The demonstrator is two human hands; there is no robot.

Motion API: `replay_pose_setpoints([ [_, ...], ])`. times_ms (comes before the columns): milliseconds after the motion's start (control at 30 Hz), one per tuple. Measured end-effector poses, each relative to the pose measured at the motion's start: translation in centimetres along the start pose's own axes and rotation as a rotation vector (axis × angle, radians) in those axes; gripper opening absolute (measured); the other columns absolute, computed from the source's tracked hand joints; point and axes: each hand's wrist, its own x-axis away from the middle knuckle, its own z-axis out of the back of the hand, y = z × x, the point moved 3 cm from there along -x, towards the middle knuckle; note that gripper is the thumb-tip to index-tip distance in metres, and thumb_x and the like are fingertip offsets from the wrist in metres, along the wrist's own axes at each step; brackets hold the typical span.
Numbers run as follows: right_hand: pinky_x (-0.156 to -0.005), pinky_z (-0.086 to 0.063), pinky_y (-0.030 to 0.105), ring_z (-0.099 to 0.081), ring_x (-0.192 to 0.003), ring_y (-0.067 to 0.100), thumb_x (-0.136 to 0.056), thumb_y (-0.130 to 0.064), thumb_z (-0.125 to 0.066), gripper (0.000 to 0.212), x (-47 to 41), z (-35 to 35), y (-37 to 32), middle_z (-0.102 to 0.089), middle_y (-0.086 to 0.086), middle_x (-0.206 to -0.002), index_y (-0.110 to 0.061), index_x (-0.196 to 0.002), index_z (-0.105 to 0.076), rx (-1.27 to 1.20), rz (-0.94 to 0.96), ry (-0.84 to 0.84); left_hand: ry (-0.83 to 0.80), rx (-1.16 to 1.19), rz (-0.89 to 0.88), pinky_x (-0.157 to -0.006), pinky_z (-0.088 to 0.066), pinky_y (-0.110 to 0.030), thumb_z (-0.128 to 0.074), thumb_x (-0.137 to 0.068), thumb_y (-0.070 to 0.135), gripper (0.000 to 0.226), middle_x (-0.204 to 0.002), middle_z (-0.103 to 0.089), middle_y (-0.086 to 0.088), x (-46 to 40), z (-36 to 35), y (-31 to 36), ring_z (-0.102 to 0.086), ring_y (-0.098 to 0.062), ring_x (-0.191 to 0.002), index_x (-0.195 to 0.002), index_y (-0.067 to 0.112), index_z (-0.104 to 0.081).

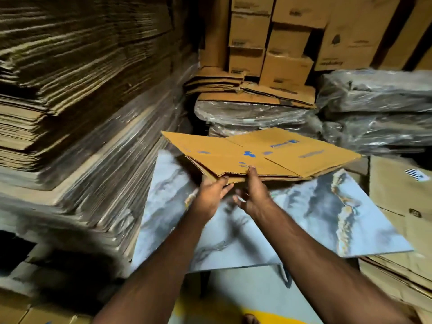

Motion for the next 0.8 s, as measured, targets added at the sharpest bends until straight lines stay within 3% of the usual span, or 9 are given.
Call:
replay_pose_setpoints([
  [133,-0.040,-0.048,0.022,-0.056,-0.059,0.020,-0.092,-0.023,-0.064,0.024,-0.7,1.1,-0.9,-0.061,0.014,-0.094,-0.010,-0.111,-0.056,0.010,0.035,0.002,-0.145,-0.183,-0.111,-0.069,-0.055,-0.019,-0.050,-0.097,-0.006,0.031,-0.097,-0.069,0.010,1.4,-2.2,-1.1,-0.067,-0.004,-0.085,-0.110,0.022,-0.047],
  [267,-0.048,-0.053,0.025,-0.058,-0.070,0.022,-0.090,-0.003,-0.058,0.018,-0.8,4.3,-2.7,-0.060,0.013,-0.085,-0.004,-0.108,-0.062,-0.070,0.091,0.099,-0.439,-0.234,0.122,-0.096,-0.049,-0.032,-0.051,-0.100,0.009,0.025,-0.114,-0.063,0.009,0.5,-1.0,-1.2,-0.056,-0.010,-0.112,-0.121,0.021,-0.051],
  [367,-0.040,-0.044,0.020,-0.049,-0.042,0.012,-0.092,-0.003,-0.055,0.019,0.0,6.7,-4.4,-0.050,0.006,-0.068,-0.006,-0.111,-0.056,-0.053,0.155,0.092,-0.254,0.130,0.266,-0.100,-0.047,-0.047,-0.050,-0.101,0.027,0.042,-0.135,-0.047,-0.004,-2.0,-0.1,-0.9,-0.043,-0.028,-0.133,-0.139,0.010,-0.047],
  [500,-0.041,-0.037,0.022,-0.038,-0.031,0.011,-0.090,-0.006,-0.056,0.019,1.7,9.8,-6.6,-0.037,0.003,-0.063,-0.009,-0.108,-0.051,-0.024,0.263,0.056,0.092,0.319,0.303,-0.115,-0.028,-0.041,-0.049,-0.101,0.040,0.056,-0.157,-0.032,-0.015,-3.7,-0.1,-0.5,-0.032,-0.027,-0.145,-0.149,0.013,-0.037],
  [567,-0.040,-0.038,0.020,-0.044,-0.040,0.012,-0.088,-0.009,-0.055,0.015,2.3,11.9,-8.0,-0.043,0.003,-0.067,-0.014,-0.102,-0.052,-0.065,0.297,0.028,0.171,0.292,0.310,-0.109,-0.039,-0.033,-0.052,-0.101,0.032,0.045,-0.147,-0.046,-0.016,-3.3,-0.8,-0.3,-0.044,-0.028,-0.137,-0.141,0.012,-0.046],
  [633,-0.047,-0.048,0.022,-0.055,-0.059,0.015,-0.090,-0.019,-0.056,0.014,2.6,13.9,-9.5,-0.054,0.006,-0.079,-0.018,-0.103,-0.057,-0.153,0.307,-0.032,0.173,0.213,0.319,-0.079,-0.056,-0.022,-0.053,-0.100,0.019,0.015,-0.096,-0.072,-0.013,-2.7,-2.4,-0.3,-0.064,-0.023,-0.097,-0.112,0.012,-0.058],
  [667,-0.057,-0.055,0.026,-0.061,-0.069,0.017,-0.093,-0.026,-0.055,0.018,2.6,14.8,-10.2,-0.060,0.006,-0.085,-0.018,-0.108,-0.061,-0.208,0.320,-0.076,0.158,0.191,0.327,-0.074,-0.057,-0.022,-0.053,-0.099,0.014,0.007,-0.070,-0.071,-0.010,-2.4,-3.5,-0.4,-0.063,-0.019,-0.079,-0.097,0.010,-0.057],
  [733,-0.081,-0.058,0.035,-0.068,-0.089,0.018,-0.102,-0.042,-0.047,0.034,2.5,16.5,-11.7,-0.071,0.006,-0.102,-0.018,-0.120,-0.063,-0.311,0.391,-0.150,0.135,0.175,0.327,-0.095,-0.051,-0.029,-0.049,-0.099,0.010,0.016,-0.055,-0.065,-0.011,-2.1,-6.2,-0.9,-0.060,-0.019,-0.071,-0.083,0.008,-0.052],
  [800,-0.087,-0.056,0.040,-0.069,-0.100,0.020,-0.102,-0.055,-0.036,0.049,3.1,18.0,-13.1,-0.070,0.004,-0.114,-0.019,-0.127,-0.058,-0.306,0.468,-0.161,0.105,0.220,0.303,-0.105,-0.044,-0.035,-0.046,-0.100,0.009,0.019,-0.068,-0.063,-0.018,-1.7,-9.7,-1.0,-0.059,-0.023,-0.072,-0.082,0.006,-0.050],
])
